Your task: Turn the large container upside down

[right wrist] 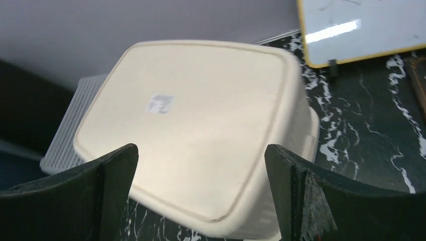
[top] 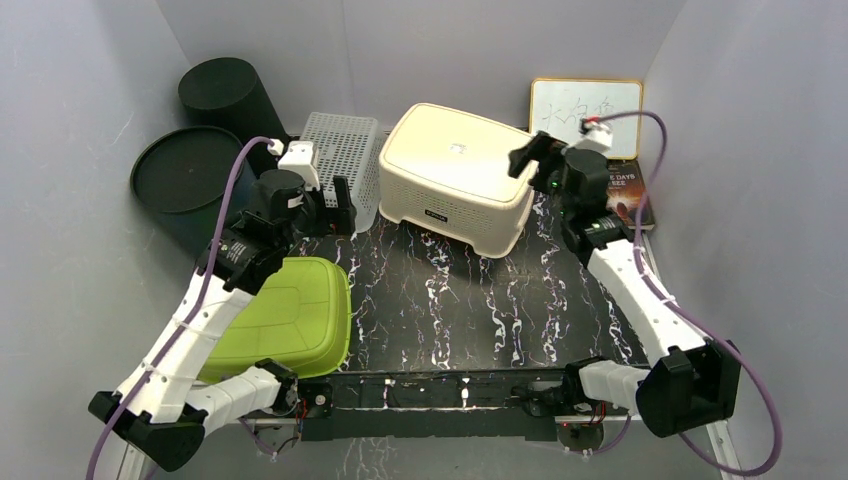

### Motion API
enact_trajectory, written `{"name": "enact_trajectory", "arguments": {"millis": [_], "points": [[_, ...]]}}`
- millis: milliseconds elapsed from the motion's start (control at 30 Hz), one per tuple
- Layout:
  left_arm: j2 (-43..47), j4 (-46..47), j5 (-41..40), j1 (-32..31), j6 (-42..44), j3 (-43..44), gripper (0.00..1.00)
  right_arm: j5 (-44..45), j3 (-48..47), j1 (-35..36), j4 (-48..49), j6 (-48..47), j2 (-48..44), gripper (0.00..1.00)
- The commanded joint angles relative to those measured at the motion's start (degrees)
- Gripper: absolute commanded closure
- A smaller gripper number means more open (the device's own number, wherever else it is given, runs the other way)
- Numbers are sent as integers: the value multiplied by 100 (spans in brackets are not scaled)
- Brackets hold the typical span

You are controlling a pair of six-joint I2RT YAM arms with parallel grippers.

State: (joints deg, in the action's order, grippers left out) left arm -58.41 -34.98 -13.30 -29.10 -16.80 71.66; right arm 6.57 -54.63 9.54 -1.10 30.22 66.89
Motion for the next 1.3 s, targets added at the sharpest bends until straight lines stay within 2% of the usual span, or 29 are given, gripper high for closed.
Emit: {"name": "enact_trajectory", "arguments": {"millis": [0,167,500,1000,1267], "points": [[-18,457,228,-24,-91,-15,2,678,-1103,1236,-1093,-1349,398,2],[-94,389,153,-25,-100,-173,2,391,-1857,2230,-1634,-1588,992,2],[193,512,123,-25,-210,-625,2,596,-1918,3381,-1421,-2054,1143,2],[97,536,170,-18,-197,-567,2,947,-1735,3642,-1362,-2217,965,2],[52,547,198,-24,-168,-506,2,1334,-1835,3704,-1672,-2292,1117,2]]}}
